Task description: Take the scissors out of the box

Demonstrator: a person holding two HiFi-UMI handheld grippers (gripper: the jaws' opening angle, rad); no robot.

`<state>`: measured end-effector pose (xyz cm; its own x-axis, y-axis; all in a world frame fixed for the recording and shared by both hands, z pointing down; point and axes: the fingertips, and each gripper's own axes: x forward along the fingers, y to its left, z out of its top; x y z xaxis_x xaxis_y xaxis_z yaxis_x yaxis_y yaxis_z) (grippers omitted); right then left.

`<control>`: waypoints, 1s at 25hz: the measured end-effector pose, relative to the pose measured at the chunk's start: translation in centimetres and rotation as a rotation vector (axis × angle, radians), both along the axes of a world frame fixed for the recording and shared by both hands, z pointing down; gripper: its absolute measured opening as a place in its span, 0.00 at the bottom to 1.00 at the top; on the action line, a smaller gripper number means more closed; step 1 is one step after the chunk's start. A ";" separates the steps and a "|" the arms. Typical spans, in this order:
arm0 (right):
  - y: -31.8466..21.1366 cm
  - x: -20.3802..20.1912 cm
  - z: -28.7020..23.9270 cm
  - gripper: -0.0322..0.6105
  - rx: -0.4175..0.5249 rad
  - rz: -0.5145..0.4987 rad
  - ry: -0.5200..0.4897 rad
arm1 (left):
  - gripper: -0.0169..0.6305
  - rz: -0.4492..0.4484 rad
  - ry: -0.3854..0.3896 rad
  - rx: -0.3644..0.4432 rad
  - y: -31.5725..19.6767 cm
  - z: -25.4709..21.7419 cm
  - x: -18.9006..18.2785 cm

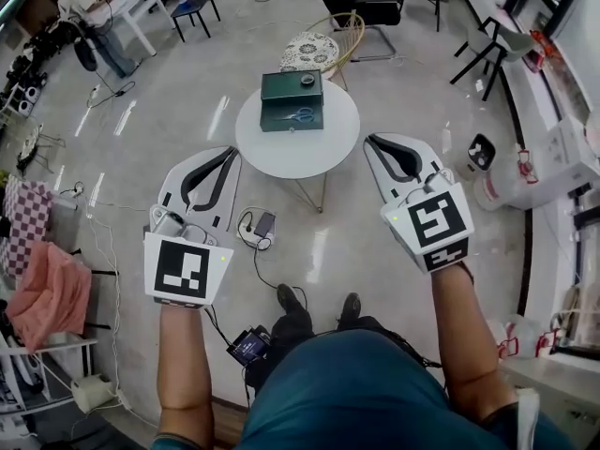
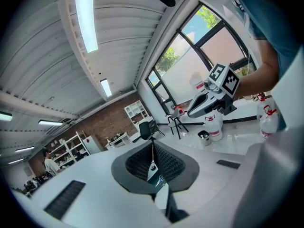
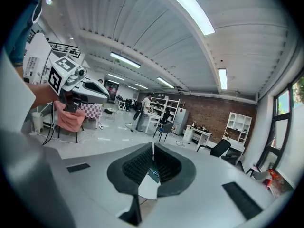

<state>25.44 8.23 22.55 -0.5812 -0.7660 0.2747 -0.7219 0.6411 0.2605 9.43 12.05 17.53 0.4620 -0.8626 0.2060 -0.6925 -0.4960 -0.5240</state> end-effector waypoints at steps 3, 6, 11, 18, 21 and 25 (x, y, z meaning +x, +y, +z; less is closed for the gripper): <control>-1.2 -2.0 -0.4 0.11 0.002 0.027 0.008 | 0.06 0.031 0.010 -0.003 -1.6 0.1 -2.1; -2.2 -4.4 -0.2 0.11 -0.004 0.046 0.019 | 0.06 0.052 0.022 -0.009 -3.2 0.3 -4.5; -3.8 -7.8 0.2 0.11 -0.012 0.079 0.031 | 0.06 0.083 0.029 -0.014 -5.4 0.9 -8.3; -5.3 -12.6 -0.2 0.11 -0.006 0.109 0.050 | 0.06 0.118 0.047 -0.006 -7.4 0.6 -13.2; -5.6 -14.6 -0.5 0.11 0.003 0.120 0.058 | 0.06 0.127 0.060 0.000 -7.7 0.6 -15.3; -6.1 -16.9 -1.0 0.11 0.007 0.120 0.068 | 0.06 0.131 0.071 0.007 -8.2 0.3 -17.6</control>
